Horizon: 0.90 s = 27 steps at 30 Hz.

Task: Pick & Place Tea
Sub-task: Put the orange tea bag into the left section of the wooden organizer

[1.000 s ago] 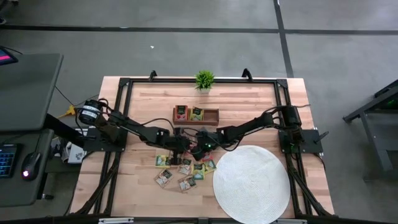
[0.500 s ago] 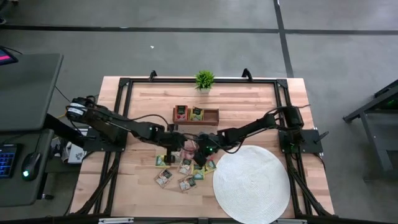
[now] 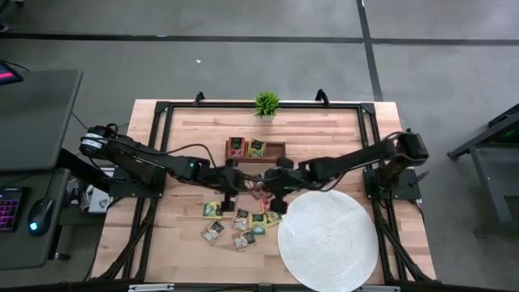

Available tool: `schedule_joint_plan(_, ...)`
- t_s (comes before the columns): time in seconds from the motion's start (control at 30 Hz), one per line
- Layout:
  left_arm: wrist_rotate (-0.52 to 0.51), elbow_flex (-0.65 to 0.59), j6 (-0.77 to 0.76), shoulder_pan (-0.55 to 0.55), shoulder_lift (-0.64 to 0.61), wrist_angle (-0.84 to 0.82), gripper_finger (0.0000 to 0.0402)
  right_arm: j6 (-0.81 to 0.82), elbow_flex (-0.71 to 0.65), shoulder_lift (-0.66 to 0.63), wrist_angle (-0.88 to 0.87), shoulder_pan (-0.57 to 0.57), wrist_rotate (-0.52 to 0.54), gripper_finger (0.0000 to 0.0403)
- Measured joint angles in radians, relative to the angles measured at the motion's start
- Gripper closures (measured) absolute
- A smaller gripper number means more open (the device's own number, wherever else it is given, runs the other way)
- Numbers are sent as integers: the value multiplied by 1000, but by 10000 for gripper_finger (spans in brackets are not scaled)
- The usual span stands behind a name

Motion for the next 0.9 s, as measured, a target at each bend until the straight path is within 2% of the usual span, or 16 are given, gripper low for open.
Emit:
schedule_joint_plan(0.2, 22, 54, 1, 61, 0, 22, 401, -190, 192, -12, -330, -1, 74, 403)
schedule_joint_plan(0.47, 84, 143, 34, 155, 0, 24, 401, -335, 365, -8, -624, -1, 163, 402)
schedule_joint_plan(0.63, 122, 209, 50, 193, -1, 31, 401, -388, 384, -7, -740, -1, 203, 402)
schedule_joint_plan(0.8, 138, 245, 60, 201, -1, 118, 399, -393, 383, -4, -827, -1, 239, 402)
schedule_joint_plan(0.9, 135, 254, 54, 201, -1, 135, 381, -400, 383, -2, -830, -1, 245, 402)
